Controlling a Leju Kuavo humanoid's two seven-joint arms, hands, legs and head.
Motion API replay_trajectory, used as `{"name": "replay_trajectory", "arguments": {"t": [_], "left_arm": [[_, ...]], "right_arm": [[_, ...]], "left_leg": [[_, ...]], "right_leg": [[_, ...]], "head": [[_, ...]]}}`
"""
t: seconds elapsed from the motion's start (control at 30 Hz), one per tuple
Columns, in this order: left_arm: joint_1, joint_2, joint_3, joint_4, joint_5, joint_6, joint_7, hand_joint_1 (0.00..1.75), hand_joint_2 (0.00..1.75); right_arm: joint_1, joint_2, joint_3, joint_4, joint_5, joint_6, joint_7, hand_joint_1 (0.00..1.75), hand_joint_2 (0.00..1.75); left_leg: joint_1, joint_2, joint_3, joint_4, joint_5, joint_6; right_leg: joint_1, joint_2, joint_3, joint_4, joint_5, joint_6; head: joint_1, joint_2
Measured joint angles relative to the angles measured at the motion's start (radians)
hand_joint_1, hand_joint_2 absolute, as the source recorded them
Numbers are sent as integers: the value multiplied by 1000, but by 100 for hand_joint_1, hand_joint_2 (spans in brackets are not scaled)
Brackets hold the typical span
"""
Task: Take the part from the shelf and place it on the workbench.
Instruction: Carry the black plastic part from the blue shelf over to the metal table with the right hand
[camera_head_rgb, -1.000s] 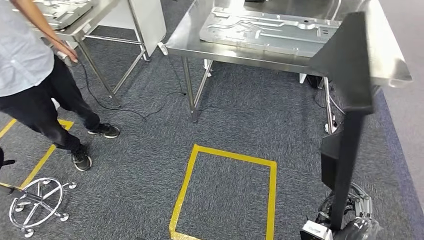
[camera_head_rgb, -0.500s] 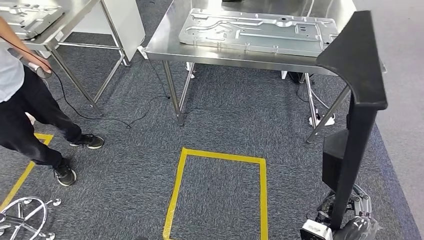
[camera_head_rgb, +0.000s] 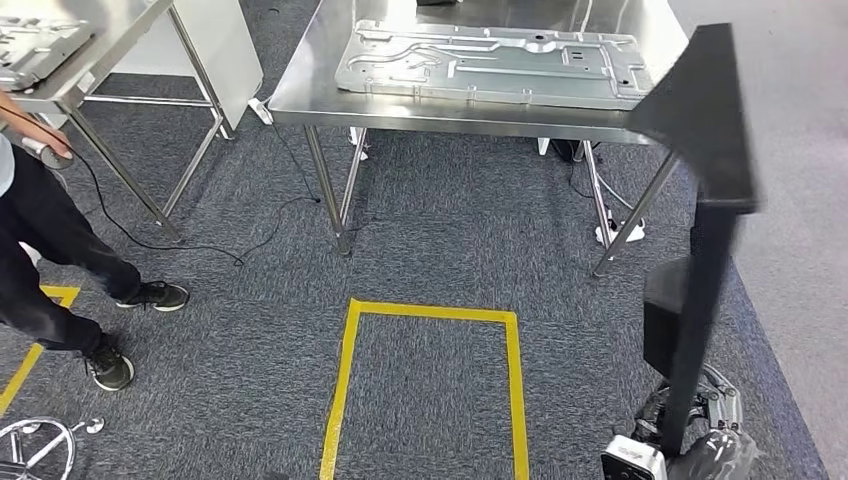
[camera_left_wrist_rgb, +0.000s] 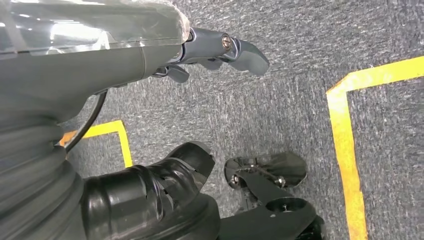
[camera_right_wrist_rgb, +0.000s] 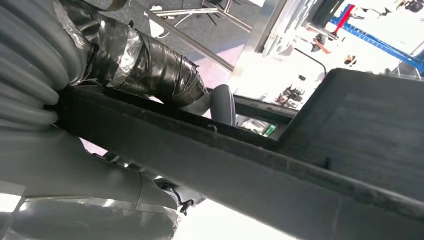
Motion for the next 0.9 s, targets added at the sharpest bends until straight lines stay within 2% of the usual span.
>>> {"name": "replay_trajectory", "arguments": {"t": [0.07,0.3,0.53,0.6,0.67,0.73,0.83,0.87,0.9], "left_arm": [[0,0,0,0,-1,0,-1,0,175],[1,0,0,0,-2,0,-6,0,175],[1,0,0,0,-9,0,0,0,175],[0,1,0,0,-9,0,1,0,175],[0,1,0,0,-9,0,2,0,175],[0,1,0,0,-10,0,2,0,175],[0,0,0,0,-11,-1,2,0,175],[1,0,0,0,-11,-1,2,0,175],[1,0,0,0,-11,-1,2,0,175]], "right_arm": [[-1,0,0,0,-1,0,-2,175,175],[-2,-1,0,0,8,0,-2,175,175],[-7,0,0,1,16,0,-11,175,175],[-7,2,0,1,11,0,-11,175,175],[-8,6,0,0,7,0,-11,175,175],[-9,9,0,0,6,0,-11,175,175],[-9,9,0,2,3,0,-11,175,175],[-8,9,0,3,2,0,-11,175,175],[-8,9,0,4,2,0,-11,175,175]], "left_leg": [[0,0,1,-3,2,1],[0,-2,5,-10,7,-10],[0,-2,5,-10,7,-13],[-4,-2,3,-8,4,-5],[-4,-1,14,-30,12,8],[3,1,34,-64,28,17],[5,3,38,-70,31,19],[6,3,38,-66,28,17],[8,3,38,-61,24,14]], "right_leg": [[1,1,0,-1,0,-1],[1,1,0,0,0,-5],[0,1,0,0,0,-6],[-5,0,2,-6,3,1],[-8,-1,11,-16,6,10],[-5,1,-3,22,-21,14],[-9,1,-88,190,-101,23],[-12,1,-106,221,-104,27],[-15,1,-106,218,-88,30]], "head": [[0,0],[0,0],[0,0],[0,0],[0,0],[0,0],[1,0],[1,0],[0,0]]}}
